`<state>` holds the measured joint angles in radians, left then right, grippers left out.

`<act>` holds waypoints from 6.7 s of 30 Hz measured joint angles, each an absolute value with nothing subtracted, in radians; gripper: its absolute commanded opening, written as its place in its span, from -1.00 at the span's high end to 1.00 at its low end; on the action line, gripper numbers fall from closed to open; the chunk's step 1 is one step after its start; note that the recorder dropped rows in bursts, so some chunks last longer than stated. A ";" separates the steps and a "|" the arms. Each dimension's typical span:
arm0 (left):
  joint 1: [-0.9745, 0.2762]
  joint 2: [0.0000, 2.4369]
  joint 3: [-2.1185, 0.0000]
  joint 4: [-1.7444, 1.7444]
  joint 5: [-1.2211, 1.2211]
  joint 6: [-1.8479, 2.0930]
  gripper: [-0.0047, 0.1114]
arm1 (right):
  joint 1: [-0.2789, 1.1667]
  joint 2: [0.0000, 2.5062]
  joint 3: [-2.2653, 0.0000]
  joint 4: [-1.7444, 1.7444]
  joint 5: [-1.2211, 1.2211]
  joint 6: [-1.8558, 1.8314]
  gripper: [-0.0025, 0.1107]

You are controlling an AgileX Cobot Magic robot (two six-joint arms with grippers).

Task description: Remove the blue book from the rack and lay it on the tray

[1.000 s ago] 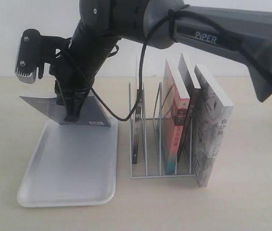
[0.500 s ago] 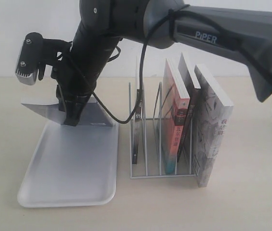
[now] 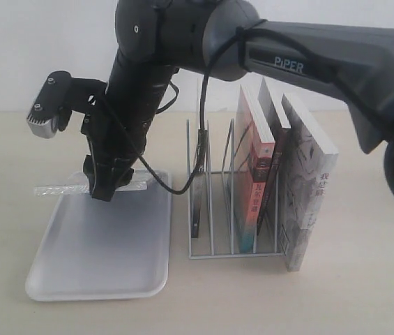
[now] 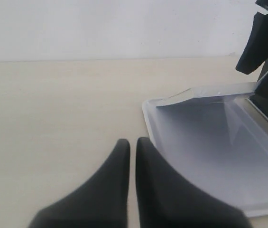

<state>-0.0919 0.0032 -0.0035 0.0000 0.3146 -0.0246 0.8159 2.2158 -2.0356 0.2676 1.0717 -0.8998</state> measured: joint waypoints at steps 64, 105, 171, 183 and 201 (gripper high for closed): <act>-0.092 0.003 -0.004 0.000 0.315 -0.025 0.85 | 0.809 1.637 -1.341 -0.208 1.144 0.206 0.96; -0.092 0.003 -0.004 0.000 0.315 -0.025 0.85 | 0.809 1.493 -0.702 -0.231 0.479 0.263 0.96; -0.092 0.003 -0.004 0.000 0.315 -0.025 0.85 | 0.101 0.006 -0.004 -0.165 0.193 0.326 0.96; -0.092 0.003 -0.004 0.000 0.315 -0.025 0.85 | 0.101 0.005 0.000 -0.164 0.364 0.315 0.96; -0.092 0.003 -0.004 0.000 0.315 -0.025 0.85 | 0.069 0.005 0.000 -0.152 0.388 0.286 0.96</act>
<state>-0.0919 0.0032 -0.0035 0.0000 0.3146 -0.0246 0.0693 0.0049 0.0005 -0.1523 0.3882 0.2858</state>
